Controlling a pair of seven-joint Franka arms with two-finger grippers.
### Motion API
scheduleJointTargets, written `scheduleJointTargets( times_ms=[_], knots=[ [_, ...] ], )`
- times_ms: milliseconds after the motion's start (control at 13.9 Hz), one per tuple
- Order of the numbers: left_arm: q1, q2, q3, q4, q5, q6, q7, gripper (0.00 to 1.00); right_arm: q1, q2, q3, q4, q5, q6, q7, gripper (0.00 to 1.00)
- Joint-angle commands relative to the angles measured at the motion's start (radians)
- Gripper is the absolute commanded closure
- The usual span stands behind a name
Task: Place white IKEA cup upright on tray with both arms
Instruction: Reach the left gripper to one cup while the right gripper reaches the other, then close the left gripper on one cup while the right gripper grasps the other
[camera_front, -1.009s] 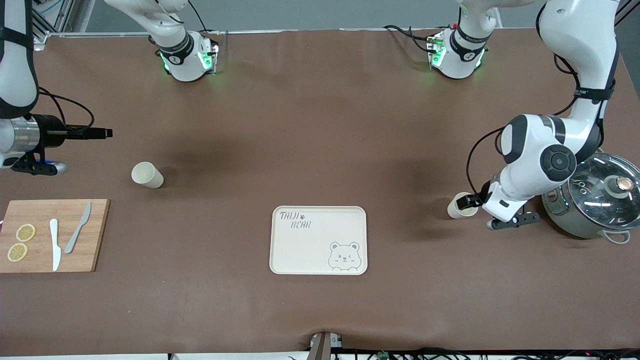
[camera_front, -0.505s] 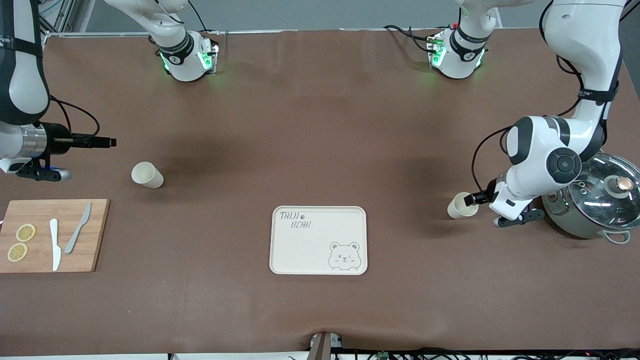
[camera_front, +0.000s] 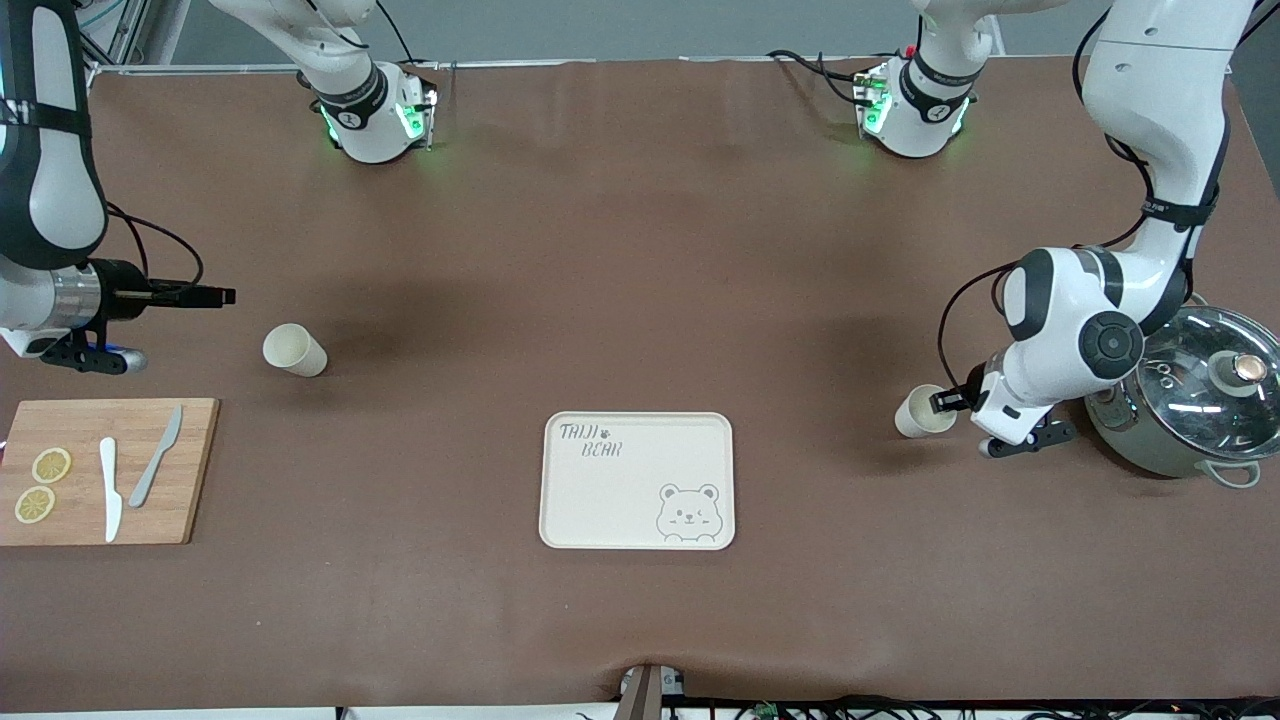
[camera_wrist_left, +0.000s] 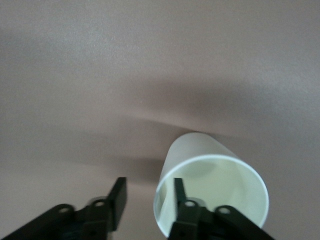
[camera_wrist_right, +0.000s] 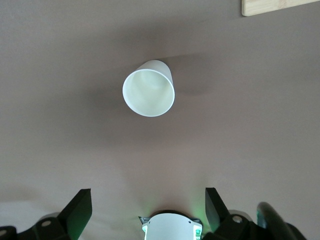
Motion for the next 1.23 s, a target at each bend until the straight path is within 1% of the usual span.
scheduleJointTargets(
  times_ms=[0,72,216,288,432,577,649,721,793,865,1081,1153],
  knots=[
    [0.005,0.013,-0.004,-0.004,0.020,0.030,-0.009,1.00,-0.049,0.038,0.015,-0.020,0.011,0.082,-0.007,0.00],
    [0.005,0.014,-0.004,-0.003,0.018,0.030,-0.009,1.00,-0.053,0.035,0.014,-0.072,0.012,0.192,-0.010,0.00],
    [0.005,0.010,-0.004,-0.001,0.020,0.030,-0.008,1.00,-0.053,0.019,0.001,-0.233,0.015,0.474,-0.056,0.00],
    [0.003,0.005,-0.004,0.002,0.020,0.025,-0.011,1.00,-0.053,0.018,0.000,-0.284,0.017,0.557,-0.085,0.00],
    [0.003,0.002,-0.007,0.011,0.020,0.022,-0.011,1.00,-0.053,0.021,-0.003,-0.343,0.053,0.609,-0.100,0.00],
    [-0.008,-0.002,-0.010,0.019,0.017,0.022,-0.025,1.00,-0.052,0.022,-0.003,-0.373,0.110,0.609,-0.102,0.00],
    [-0.020,-0.004,-0.012,0.035,0.017,0.020,-0.041,1.00,-0.052,0.022,-0.005,-0.383,0.118,0.609,-0.108,0.00],
    [-0.035,0.001,-0.012,0.058,0.017,0.019,-0.057,1.00,-0.053,0.024,-0.005,-0.384,0.120,0.610,-0.137,0.07],
    [-0.055,0.002,-0.012,0.078,0.015,0.016,-0.077,1.00,-0.055,0.032,-0.005,-0.384,0.121,0.610,-0.183,0.23],
    [-0.078,0.004,-0.012,0.086,0.006,0.016,-0.112,1.00,-0.057,0.038,-0.005,-0.389,0.130,0.610,-0.206,0.31],
    [-0.153,0.045,-0.010,0.169,0.006,0.004,-0.204,1.00,-0.055,0.038,-0.005,-0.401,0.210,0.613,-0.217,0.48],
    [-0.173,0.056,-0.010,0.193,0.006,-0.015,-0.216,1.00,-0.055,0.039,-0.005,-0.407,0.230,0.647,-0.243,0.53]
  ],
)
